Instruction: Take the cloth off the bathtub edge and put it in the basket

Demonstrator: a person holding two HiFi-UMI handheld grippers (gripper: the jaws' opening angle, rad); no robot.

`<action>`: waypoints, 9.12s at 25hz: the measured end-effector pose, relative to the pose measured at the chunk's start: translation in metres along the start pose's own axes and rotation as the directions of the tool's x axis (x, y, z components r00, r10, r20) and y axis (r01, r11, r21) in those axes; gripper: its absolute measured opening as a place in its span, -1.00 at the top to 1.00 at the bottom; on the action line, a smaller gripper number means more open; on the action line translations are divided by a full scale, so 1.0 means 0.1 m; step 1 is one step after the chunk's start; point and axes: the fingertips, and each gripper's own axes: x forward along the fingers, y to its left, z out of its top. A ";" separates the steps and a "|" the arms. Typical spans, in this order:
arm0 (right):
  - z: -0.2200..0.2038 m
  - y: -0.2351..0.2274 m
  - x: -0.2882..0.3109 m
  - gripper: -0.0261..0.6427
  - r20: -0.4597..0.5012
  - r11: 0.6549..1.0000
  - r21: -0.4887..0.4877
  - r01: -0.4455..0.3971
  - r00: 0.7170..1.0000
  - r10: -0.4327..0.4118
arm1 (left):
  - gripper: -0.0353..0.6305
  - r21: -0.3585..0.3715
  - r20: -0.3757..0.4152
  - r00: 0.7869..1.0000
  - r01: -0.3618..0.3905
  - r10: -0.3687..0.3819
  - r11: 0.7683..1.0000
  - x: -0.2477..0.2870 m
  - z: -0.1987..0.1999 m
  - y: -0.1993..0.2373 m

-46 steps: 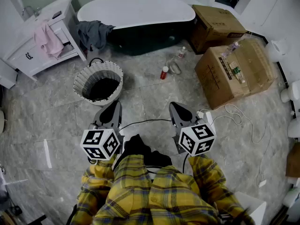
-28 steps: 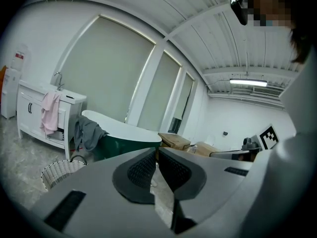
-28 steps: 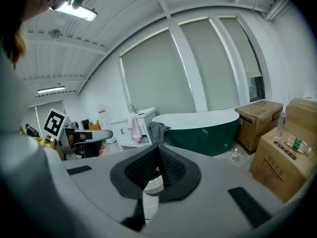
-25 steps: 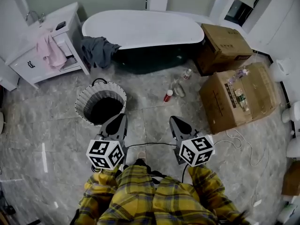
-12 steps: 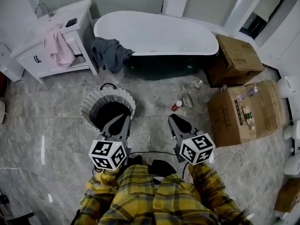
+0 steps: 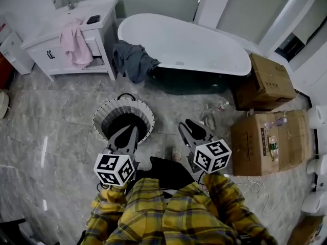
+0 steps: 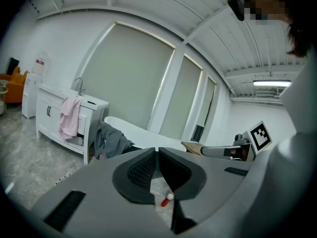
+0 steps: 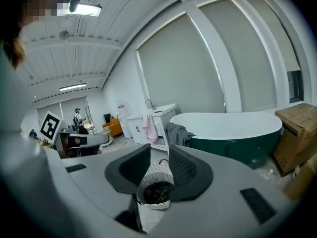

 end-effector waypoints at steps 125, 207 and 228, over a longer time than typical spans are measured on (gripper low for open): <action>3.28 -1.42 3.81 0.64 -0.174 0.753 -0.375 -0.541 0.839 0.516 | 0.16 -0.057 0.090 0.973 -0.210 0.214 0.976 3.40 1.04 1.56; 1.86 1.01 2.84 0.63 -0.423 0.059 -0.173 -0.983 0.129 0.897 | 0.82 -0.371 0.276 0.480 -0.746 0.833 0.553 0.26 1.24 1.31; -0.71 0.71 3.24 0.62 -0.720 0.157 -0.038 -0.987 0.136 0.681 | 0.82 -0.563 -0.155 0.533 -0.740 0.832 0.369 0.46 -1.24 1.85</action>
